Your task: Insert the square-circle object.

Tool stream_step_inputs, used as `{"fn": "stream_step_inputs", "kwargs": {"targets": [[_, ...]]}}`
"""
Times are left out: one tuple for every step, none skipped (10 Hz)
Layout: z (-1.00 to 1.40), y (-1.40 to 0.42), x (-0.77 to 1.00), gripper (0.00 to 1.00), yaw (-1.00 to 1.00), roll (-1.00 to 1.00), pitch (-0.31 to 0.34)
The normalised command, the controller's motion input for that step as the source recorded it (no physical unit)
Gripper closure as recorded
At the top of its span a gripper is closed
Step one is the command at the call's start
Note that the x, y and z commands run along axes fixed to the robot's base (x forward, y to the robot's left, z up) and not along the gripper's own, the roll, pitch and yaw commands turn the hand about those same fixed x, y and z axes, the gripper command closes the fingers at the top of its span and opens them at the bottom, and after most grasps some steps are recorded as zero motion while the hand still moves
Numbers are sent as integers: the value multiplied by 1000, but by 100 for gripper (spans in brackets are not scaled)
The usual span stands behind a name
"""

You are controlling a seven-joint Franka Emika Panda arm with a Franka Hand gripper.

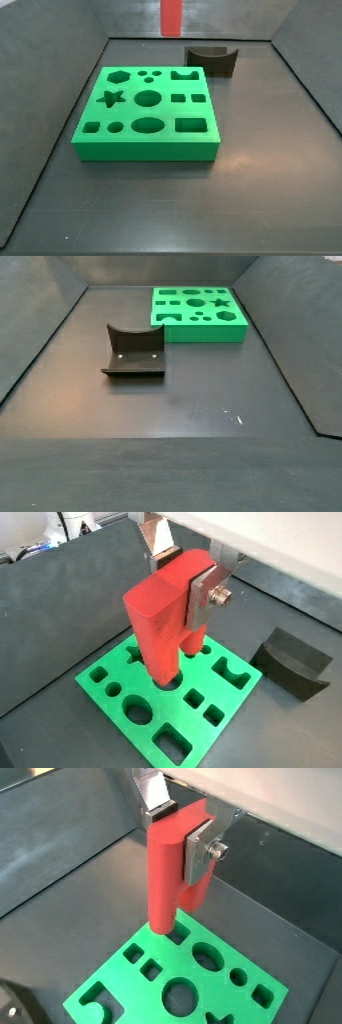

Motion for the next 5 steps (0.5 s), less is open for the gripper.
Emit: {"fn": "stream_step_inputs", "kwargs": {"targets": [[-440, -157, -3, 100, -914, -29, -14], [-489, -186, -54, 100, -863, -53, -31], [-551, -197, -97, 100, -831, -64, -59], [-580, -163, -97, 100, -860, -59, -49], [-511, 0, -17, 100, -1000, -43, 0]]}}
